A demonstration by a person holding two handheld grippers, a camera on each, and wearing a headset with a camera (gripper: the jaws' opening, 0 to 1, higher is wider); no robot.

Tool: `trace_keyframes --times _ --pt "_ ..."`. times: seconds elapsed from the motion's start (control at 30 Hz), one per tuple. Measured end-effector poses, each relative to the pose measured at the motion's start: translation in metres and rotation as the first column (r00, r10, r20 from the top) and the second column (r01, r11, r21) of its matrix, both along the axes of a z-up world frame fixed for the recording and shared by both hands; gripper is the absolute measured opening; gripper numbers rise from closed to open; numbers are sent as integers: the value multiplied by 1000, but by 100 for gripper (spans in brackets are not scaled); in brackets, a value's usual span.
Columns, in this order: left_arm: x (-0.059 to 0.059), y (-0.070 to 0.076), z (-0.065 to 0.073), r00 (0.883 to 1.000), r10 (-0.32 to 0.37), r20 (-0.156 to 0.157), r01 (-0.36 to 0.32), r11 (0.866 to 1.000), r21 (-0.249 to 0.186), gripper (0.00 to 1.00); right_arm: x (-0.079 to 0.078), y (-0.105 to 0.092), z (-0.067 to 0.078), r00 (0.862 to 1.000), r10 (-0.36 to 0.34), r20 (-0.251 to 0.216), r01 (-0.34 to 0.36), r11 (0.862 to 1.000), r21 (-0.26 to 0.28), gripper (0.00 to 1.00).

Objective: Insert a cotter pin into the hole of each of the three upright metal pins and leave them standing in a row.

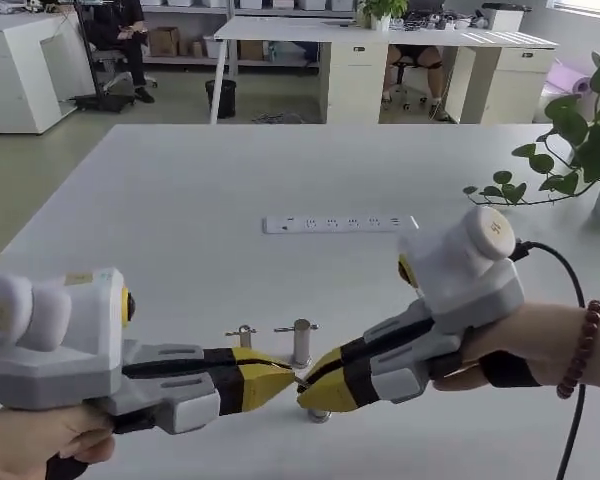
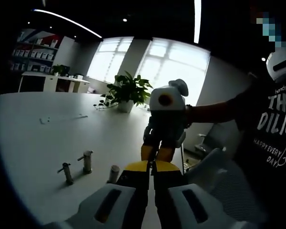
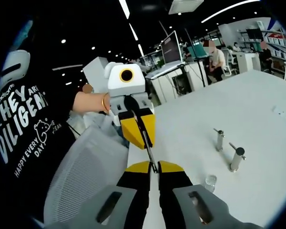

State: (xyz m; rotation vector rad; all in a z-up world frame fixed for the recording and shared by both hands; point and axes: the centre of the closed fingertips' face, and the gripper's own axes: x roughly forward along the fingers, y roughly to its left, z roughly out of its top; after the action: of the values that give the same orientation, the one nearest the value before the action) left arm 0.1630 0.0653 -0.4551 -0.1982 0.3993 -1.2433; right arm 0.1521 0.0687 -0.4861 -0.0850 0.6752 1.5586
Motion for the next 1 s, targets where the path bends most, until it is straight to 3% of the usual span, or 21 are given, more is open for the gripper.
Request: trace_keyframes --times 0.23,0.43,0.63,0.9,1.0 --pt "-2 -1 -2 1000 -8 -11 8 1000 -6 0 -1 -2 -1 1000 15 4 -15 1000 -13 0" --pt "-6 0 -9 1000 -16 -14 16 1000 9 1 -6 -4 -5 997 65 50 -62 996 -58 0" --pt "-7 -1 -15 1000 -7 12 7 998 54 2 -10 -4 -11 988 117 99 -105 987 -121 0" --pt "-2 3 -25 999 17 45 -22 993 115 4 -4 -9 -17 981 130 146 -103 978 -181 0" --pt "0 2 -26 998 36 50 -41 992 121 10 1 -13 -20 977 131 166 -94 973 -212 0"
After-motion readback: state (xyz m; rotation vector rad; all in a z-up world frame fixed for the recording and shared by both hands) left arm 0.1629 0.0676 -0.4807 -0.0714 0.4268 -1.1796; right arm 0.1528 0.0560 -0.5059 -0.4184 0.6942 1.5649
